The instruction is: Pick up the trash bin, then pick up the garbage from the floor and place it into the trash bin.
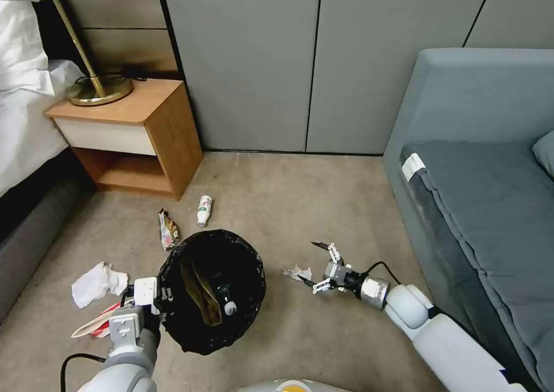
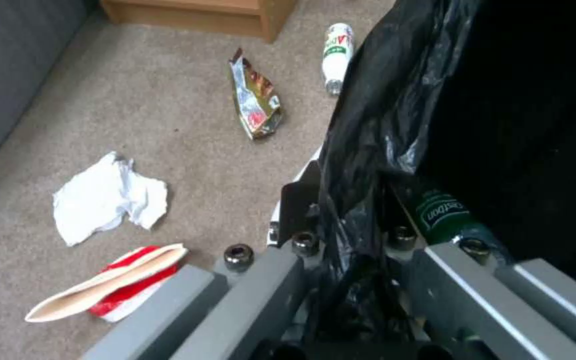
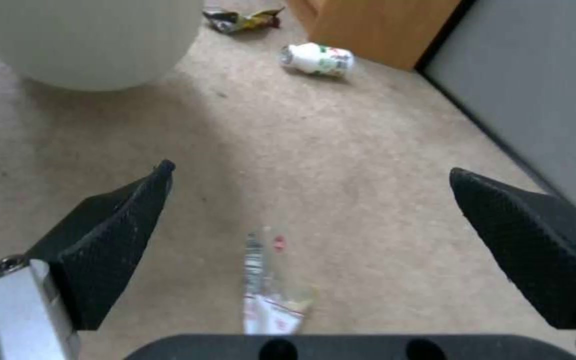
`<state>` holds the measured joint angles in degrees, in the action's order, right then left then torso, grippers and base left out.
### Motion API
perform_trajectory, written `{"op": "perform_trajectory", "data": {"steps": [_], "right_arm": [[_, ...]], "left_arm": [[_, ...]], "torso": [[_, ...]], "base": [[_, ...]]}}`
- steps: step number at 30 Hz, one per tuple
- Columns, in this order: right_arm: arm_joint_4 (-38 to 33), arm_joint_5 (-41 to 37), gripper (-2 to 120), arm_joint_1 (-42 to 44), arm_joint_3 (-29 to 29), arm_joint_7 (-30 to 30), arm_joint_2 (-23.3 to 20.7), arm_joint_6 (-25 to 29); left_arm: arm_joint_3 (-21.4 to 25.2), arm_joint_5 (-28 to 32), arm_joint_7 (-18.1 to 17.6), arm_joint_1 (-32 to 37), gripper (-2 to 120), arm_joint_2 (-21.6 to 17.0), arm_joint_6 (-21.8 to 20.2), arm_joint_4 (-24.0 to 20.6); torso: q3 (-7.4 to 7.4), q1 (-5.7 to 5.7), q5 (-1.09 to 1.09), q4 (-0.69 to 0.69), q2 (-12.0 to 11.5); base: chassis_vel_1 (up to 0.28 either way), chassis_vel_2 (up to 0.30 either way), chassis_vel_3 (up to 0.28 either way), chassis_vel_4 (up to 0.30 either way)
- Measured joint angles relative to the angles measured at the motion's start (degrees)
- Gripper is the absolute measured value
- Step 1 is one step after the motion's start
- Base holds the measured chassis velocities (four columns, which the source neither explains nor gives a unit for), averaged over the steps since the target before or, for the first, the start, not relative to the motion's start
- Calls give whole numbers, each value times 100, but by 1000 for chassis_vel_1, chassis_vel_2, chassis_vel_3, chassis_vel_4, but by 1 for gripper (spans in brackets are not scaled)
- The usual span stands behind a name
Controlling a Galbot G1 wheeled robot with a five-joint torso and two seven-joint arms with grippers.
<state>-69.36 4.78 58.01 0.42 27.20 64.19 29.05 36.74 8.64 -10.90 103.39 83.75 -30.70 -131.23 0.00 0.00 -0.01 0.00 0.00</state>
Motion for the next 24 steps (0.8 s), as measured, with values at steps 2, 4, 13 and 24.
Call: {"op": "perform_trajectory", "data": {"steps": [2, 4, 13, 24], "right_arm": [[64, 20, 100, -8, -11, 6, 47, 18], [245, 53, 100, -37, -43, 22, 173, 67], [773, 94, 100, -214, -126, 26, 445, 128], [1392, 145, 100, -532, -340, -6, 706, 28]], "left_arm": [[2, 0, 0, 0, 1, 0, 0, 3], [3, -1, 0, -5, 1, 0, -1, 10], [2, -4, 0, -4, 1, 7, -1, 15], [1, -21, 2, 28, 1, 35, 11, 15]], "torso": [[0, 0, 0, 0, 0], [0, 0, 0, 0, 1], [0, 0, 0, 0, 1], [0, 0, 0, 0, 1]], "base": [[0, 0, 0, 0], [0, 0, 0, 0], [0, 0, 0, 0], [0, 0, 0, 0]]}}
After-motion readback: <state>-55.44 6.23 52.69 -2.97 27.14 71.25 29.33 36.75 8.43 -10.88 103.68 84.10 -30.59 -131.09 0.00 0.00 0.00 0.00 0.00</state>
